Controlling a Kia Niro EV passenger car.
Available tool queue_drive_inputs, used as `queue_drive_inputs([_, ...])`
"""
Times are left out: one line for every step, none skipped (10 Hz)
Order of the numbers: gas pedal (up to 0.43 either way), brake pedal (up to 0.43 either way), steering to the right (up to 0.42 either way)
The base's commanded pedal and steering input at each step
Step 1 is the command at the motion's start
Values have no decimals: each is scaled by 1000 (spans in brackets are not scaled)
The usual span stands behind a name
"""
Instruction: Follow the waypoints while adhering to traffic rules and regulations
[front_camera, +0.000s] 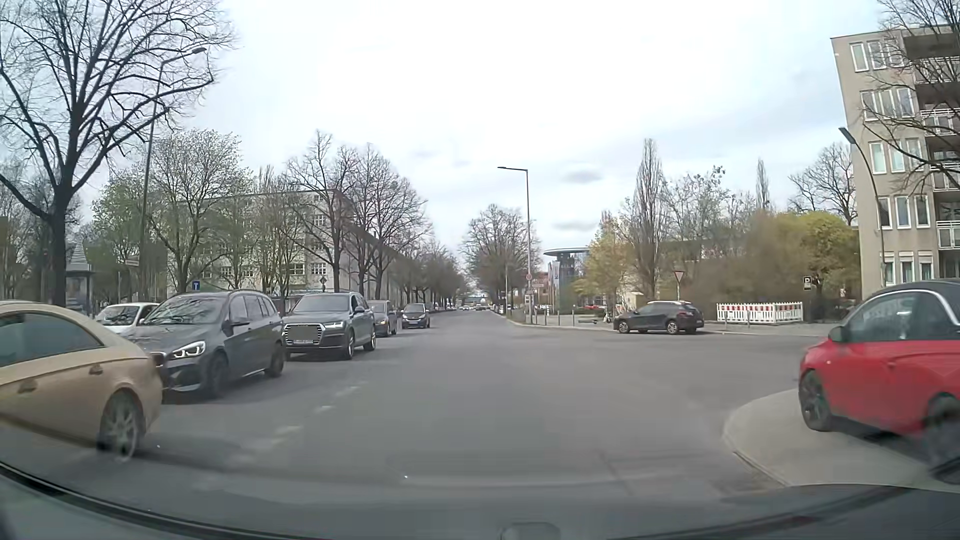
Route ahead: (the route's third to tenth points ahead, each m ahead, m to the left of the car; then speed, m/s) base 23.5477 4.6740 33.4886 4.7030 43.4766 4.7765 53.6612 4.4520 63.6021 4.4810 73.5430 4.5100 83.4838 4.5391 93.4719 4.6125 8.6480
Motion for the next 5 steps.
queue_drive_inputs([0, 6, -1])
queue_drive_inputs([0, 24, 0])
queue_drive_inputs([0, 24, 0])
queue_drive_inputs([0, 18, 0])
queue_drive_inputs([0, 0, 0])
